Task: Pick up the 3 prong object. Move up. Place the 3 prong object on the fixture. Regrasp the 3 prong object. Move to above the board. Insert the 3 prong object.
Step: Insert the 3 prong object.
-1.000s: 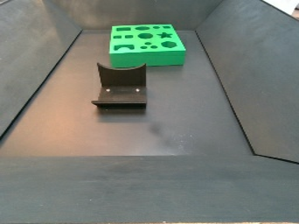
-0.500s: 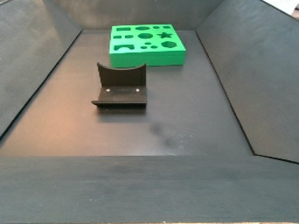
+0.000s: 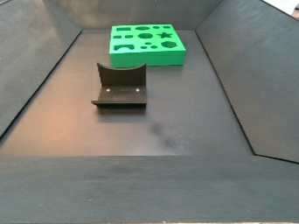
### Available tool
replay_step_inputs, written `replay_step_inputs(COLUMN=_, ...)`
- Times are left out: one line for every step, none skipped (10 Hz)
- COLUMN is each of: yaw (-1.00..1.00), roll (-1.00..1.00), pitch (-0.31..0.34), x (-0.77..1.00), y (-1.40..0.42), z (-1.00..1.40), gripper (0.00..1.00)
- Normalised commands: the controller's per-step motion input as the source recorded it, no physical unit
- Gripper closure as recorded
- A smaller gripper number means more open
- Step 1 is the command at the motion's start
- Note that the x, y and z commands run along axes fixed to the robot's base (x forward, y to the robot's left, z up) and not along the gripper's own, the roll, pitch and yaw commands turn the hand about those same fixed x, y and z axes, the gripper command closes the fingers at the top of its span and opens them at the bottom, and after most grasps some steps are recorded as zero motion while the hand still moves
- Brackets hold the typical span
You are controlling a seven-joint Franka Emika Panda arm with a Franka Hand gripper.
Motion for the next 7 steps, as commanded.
replay_step_inputs(yaw=-0.77, roll=-0.04, pitch=0.0, x=0.38, y=0.19, z=-0.44, gripper=1.0)
replay_step_inputs(yaw=-0.83, roll=-0.03, pitch=0.0, x=0.31, y=0.15, z=-0.51, gripper=1.0)
replay_step_inputs(yaw=-0.87, roll=-0.03, pitch=0.0, x=0.24, y=0.13, z=-0.58, gripper=1.0)
replay_step_inputs(yaw=-0.9, roll=-0.04, pitch=0.0, x=0.22, y=0.1, z=-0.58, gripper=1.0)
replay_step_inputs(yaw=-0.95, roll=-0.06, pitch=0.0, x=0.18, y=0.05, z=-0.58, gripper=1.0)
replay_step_inputs(yaw=-1.0, roll=-0.06, pitch=0.0, x=0.1, y=0.01, z=-0.62, gripper=1.0)
replay_step_inputs(yaw=-1.0, roll=-0.04, pitch=0.0, x=0.0, y=0.0, z=-0.58, gripper=1.0)
